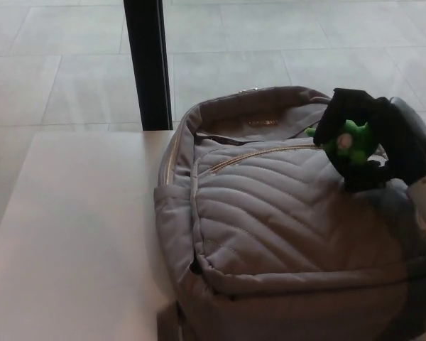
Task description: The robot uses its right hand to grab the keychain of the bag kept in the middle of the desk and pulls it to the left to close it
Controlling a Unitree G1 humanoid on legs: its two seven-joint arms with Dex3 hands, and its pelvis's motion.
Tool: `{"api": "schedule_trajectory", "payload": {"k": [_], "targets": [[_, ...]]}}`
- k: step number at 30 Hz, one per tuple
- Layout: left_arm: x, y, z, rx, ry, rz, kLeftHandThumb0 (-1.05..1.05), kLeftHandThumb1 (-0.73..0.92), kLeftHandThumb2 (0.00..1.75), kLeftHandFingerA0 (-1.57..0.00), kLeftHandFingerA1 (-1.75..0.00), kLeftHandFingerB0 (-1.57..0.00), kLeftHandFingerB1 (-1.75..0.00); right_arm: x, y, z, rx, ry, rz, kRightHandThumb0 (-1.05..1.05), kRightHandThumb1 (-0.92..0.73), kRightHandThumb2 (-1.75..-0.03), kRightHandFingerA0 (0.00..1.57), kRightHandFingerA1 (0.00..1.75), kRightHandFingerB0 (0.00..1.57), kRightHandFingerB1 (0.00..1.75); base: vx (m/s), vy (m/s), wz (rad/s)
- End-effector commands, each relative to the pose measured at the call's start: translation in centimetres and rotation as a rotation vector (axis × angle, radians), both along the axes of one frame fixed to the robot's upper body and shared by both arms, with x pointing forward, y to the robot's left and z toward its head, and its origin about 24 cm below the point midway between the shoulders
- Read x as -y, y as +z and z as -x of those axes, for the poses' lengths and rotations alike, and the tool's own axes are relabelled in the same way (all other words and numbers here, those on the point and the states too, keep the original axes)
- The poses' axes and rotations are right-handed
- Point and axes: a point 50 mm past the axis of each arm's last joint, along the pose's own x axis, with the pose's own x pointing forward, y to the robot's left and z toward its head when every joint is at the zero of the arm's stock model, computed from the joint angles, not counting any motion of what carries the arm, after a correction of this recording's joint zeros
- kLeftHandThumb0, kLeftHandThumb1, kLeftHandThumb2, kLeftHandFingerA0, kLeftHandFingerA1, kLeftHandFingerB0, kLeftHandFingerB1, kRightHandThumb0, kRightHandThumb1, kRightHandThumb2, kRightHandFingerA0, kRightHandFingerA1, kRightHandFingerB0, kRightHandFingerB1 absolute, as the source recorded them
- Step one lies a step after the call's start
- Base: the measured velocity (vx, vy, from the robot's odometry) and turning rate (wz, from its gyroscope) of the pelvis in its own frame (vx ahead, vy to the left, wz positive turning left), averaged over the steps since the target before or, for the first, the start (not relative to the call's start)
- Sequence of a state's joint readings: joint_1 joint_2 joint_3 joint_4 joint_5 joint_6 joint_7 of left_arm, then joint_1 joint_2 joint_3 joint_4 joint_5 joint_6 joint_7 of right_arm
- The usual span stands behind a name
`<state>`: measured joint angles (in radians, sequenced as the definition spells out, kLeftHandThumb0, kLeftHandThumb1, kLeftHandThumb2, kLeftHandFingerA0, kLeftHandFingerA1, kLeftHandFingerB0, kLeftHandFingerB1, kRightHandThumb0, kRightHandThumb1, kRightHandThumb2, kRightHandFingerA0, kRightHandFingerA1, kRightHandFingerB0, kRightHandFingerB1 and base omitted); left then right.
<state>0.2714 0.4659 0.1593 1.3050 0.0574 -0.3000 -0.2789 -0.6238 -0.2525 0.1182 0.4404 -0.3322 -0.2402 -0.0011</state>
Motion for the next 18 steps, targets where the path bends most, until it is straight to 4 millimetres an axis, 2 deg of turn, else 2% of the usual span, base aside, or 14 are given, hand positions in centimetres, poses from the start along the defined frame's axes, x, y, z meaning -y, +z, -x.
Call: {"api": "schedule_trajectory", "payload": {"k": [1,8,9,12,15,18], "targets": [[-0.3,0.1,0.2,-0.014,0.021,0.0,-1.05,0.89,0.87,-0.58,-1.19,-0.5,-1.04,-0.1,0.2,-0.6,-0.057,-0.055,-0.083,-0.18,-0.4,-1.35,0.91,1.75,0.8,1.64,0.0,0.0,0.0],[-0.3,0.1,0.1,-0.014,0.024,-0.01,-1.05,0.88,0.86,-0.61,-1.15,-0.53,-1.03,-0.7,0.4,-0.8,-0.073,-0.057,-0.096,-0.21,-0.42,-1.28,0.9,1.75,0.77,1.67,0.0,0.0,0.0],[-0.3,0.1,-0.1,-0.006,0.048,0.012,-1.05,0.87,0.86,-0.53,-1.2,-0.5,-1.05,-0.9,0.2,-0.8,-0.074,-0.044,-0.097,-0.22,-0.44,-1.25,0.89,1.75,0.79,1.61,0.0,0.0,0.0],[-0.3,0.1,0.0,-0.008,0.049,0.005,-1.05,0.87,0.85,-0.54,-1.17,-0.5,-1.01,-0.9,0.0,-0.7,-0.079,-0.046,-0.092,-0.22,-0.44,-1.23,0.9,1.75,0.79,1.59,0.0,0.0,0.0],[-0.3,0.1,-0.2,-0.016,0.021,-0.006,-1.05,0.88,0.89,-0.58,-1.18,-0.54,-1.06,-2.0,-0.7,-0.6,-0.081,-0.039,-0.095,-0.16,-0.39,-1.43,0.95,1.75,0.8,1.56,0.0,0.0,0.0],[-0.4,0.1,-0.3,-0.006,0.044,0.003,-1.05,0.88,0.86,-0.59,-1.2,-0.55,-1.08,-2.7,-0.9,-0.7,-0.084,-0.03,-0.102,-0.16,-0.37,-1.44,0.95,1.75,0.79,1.57,0.0,0.0,0.0]]}}
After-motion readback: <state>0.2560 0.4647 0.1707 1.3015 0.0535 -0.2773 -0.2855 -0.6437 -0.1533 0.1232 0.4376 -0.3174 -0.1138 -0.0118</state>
